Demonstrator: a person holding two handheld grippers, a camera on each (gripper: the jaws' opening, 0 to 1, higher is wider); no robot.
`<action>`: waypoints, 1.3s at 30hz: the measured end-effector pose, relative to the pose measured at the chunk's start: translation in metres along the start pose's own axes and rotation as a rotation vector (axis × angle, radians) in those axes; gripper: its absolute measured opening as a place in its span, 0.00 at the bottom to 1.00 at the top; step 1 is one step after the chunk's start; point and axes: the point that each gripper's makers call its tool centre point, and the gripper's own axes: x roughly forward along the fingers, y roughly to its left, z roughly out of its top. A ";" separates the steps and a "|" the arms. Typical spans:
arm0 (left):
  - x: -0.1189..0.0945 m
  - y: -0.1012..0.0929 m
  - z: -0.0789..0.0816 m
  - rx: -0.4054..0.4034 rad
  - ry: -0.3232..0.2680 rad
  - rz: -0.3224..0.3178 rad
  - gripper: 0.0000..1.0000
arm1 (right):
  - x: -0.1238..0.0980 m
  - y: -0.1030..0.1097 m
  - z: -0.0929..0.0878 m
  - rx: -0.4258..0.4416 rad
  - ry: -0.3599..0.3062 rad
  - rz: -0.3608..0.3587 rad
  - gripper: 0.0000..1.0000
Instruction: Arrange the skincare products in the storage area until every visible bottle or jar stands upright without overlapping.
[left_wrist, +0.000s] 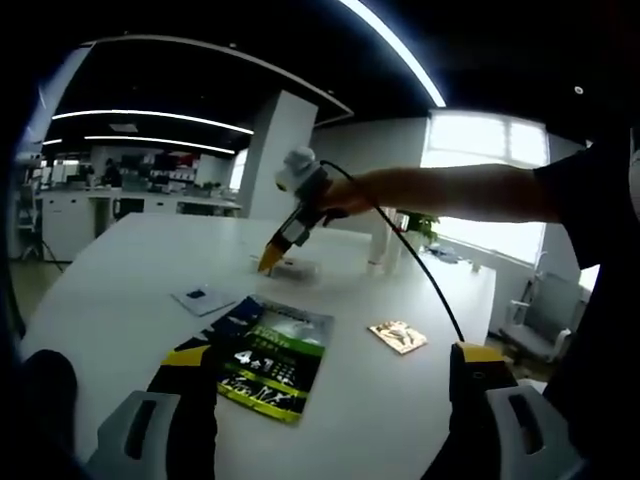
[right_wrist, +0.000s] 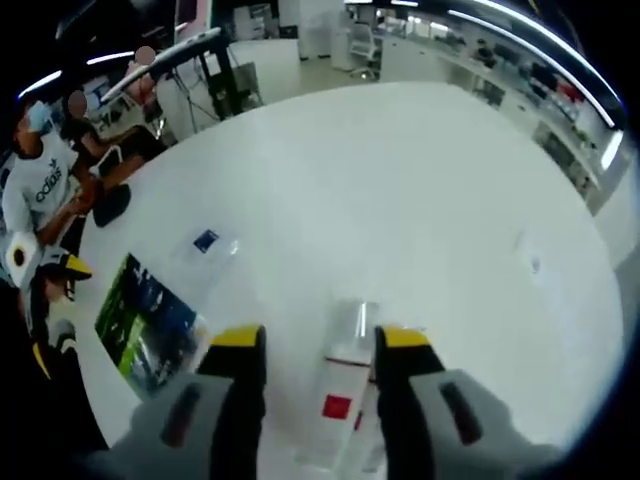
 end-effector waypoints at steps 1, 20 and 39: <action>0.000 0.000 0.000 -0.001 0.002 -0.001 0.99 | 0.000 0.000 0.000 -0.002 0.001 -0.002 0.42; 0.001 -0.001 -0.002 0.007 0.011 -0.008 0.96 | 0.009 -0.009 0.002 -0.022 0.035 -0.015 0.32; 0.004 0.004 0.003 -0.001 0.000 -0.010 0.95 | 0.018 -0.017 0.007 -0.044 0.129 -0.029 0.23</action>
